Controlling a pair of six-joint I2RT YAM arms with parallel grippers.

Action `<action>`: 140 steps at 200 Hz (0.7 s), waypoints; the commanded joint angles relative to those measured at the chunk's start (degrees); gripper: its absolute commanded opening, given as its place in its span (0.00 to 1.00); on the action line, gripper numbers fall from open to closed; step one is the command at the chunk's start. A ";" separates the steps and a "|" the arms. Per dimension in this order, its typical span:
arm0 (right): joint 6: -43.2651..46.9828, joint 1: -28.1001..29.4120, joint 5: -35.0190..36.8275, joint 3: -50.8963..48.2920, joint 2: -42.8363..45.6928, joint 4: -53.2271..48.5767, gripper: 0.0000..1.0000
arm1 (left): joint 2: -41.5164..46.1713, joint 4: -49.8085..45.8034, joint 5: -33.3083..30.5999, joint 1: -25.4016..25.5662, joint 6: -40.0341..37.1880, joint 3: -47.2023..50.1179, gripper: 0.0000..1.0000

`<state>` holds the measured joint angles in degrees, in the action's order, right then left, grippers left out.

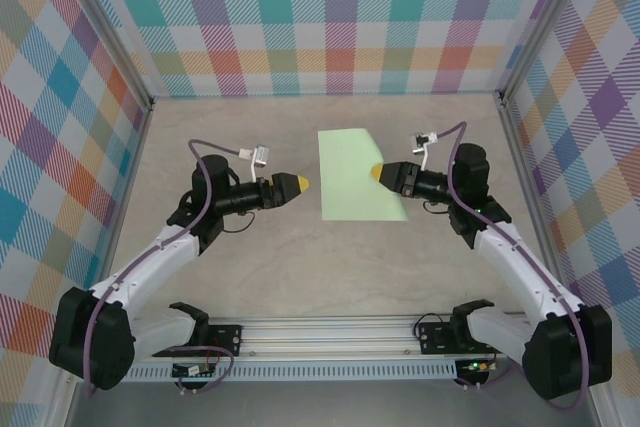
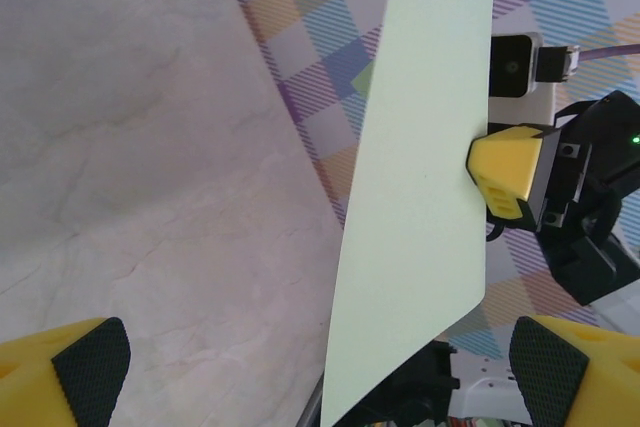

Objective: Fold a paper plane with a square sheet of paper (fold left side to right side)
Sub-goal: Place a square sheet of paper at the center of the table.

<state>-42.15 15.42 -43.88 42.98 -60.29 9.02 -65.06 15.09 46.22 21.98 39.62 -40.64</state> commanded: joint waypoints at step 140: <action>8.42 2.16 10.48 5.78 2.83 -18.56 0.68 | -9.15 -1.15 -4.99 7.64 -0.81 -7.33 0.10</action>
<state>-43.66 17.37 -41.30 45.08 -59.07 2.90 -73.67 19.49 44.82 29.19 41.95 -46.83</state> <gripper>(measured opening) 0.596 0.122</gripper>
